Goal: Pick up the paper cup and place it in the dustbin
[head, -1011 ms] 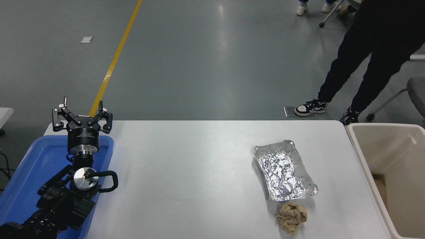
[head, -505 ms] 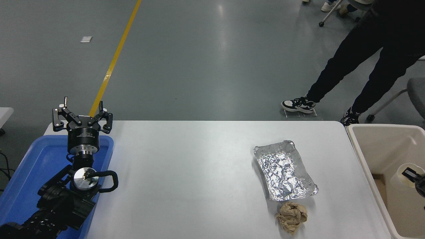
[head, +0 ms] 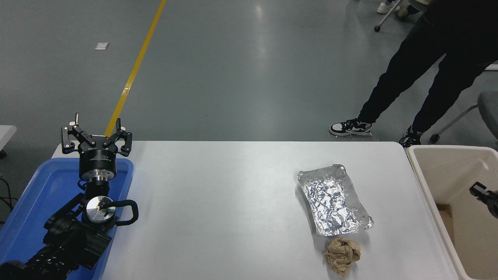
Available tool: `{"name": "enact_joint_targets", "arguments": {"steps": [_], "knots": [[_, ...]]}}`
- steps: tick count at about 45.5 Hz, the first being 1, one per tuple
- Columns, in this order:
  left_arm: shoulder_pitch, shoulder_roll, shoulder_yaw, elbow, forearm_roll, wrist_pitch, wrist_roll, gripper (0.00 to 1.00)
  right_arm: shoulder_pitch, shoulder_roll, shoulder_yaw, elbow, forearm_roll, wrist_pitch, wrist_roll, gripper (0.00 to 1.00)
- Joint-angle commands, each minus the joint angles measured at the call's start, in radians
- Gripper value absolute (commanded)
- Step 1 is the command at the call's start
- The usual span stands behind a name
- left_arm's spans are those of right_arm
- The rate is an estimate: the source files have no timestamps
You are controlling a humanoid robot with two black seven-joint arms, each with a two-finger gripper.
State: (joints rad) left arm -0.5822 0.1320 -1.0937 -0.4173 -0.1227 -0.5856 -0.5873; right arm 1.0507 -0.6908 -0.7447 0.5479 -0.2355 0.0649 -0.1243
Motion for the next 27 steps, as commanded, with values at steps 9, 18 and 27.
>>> {"name": "enact_joint_targets", "arguments": {"steps": [9, 18, 27], "knots": [[-0.001, 0.000, 0.000, 0.000, 0.000, 0.000, 0.000, 0.99, 0.681, -0.128, -0.387, 0.530, -0.223, 0.067, 0.000, 1.00], [0.001, 0.000, 0.000, 0.000, 0.002, 0.000, 0.000, 0.99, 0.968, -0.095, -0.412, 0.897, -0.212, 0.148, -0.001, 1.00], [0.001, -0.003, 0.000, 0.000, 0.000, 0.000, 0.000, 0.99, 1.078, -0.038, -0.412, 1.046, -0.160, 0.213, 0.002, 1.00]]}}
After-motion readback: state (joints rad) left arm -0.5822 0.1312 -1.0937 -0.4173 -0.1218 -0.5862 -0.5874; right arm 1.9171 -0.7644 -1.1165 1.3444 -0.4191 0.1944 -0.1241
